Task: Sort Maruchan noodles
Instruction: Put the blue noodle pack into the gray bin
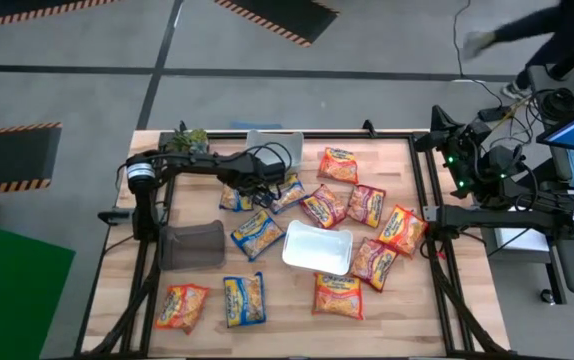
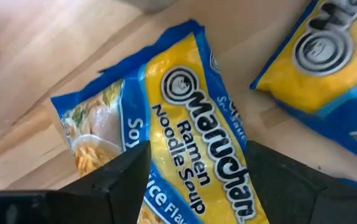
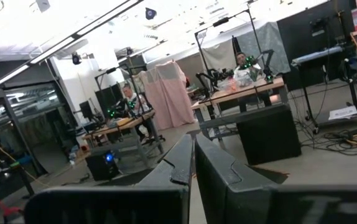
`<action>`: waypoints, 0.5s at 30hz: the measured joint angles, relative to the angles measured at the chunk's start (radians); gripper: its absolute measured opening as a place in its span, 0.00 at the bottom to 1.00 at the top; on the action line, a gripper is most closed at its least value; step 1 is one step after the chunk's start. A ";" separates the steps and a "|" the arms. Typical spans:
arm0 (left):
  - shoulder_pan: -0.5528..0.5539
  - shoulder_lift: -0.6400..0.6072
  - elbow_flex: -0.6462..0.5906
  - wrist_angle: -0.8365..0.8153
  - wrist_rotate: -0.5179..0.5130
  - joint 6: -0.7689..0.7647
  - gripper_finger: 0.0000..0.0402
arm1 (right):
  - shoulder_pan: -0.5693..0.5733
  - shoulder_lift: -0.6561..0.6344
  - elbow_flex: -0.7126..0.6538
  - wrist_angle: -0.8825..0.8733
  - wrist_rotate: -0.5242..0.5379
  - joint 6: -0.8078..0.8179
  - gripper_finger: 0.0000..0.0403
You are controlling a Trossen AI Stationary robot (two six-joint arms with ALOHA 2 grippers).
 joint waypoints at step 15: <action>0.000 0.000 -0.084 0.119 0.032 -0.008 0.59 | 0.000 0.000 0.000 0.000 0.000 0.017 0.02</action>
